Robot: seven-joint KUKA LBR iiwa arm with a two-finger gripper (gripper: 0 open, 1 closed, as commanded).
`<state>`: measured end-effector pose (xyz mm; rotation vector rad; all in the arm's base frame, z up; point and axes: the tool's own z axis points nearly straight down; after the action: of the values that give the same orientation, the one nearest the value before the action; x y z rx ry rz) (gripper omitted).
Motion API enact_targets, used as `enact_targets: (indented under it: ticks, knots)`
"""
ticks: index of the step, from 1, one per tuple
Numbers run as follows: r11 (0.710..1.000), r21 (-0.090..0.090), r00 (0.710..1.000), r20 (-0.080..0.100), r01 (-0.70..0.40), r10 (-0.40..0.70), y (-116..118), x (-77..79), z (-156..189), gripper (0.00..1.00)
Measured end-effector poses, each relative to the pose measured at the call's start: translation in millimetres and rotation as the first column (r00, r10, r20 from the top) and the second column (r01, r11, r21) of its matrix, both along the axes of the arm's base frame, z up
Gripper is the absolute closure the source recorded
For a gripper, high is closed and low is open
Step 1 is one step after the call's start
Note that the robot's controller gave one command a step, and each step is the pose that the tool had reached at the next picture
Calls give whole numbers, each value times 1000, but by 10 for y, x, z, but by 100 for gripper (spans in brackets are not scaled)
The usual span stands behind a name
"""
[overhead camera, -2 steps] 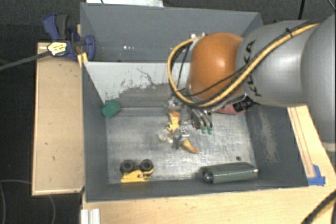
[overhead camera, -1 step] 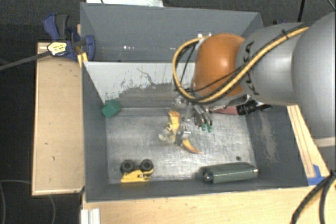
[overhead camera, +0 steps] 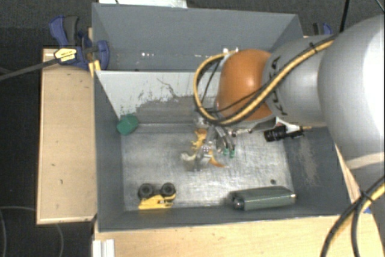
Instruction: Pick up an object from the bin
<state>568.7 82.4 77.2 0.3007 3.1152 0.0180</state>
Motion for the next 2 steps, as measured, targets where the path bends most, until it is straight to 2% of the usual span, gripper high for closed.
enact_targets:
  ticks: [1, 2]
  knots:
    - [1000, 0, 1000, 0, 1, -1, 2, -1, 1, 100]
    - [1000, -9, 1000, -14, 8, -8, 16, 35, 455, 100]
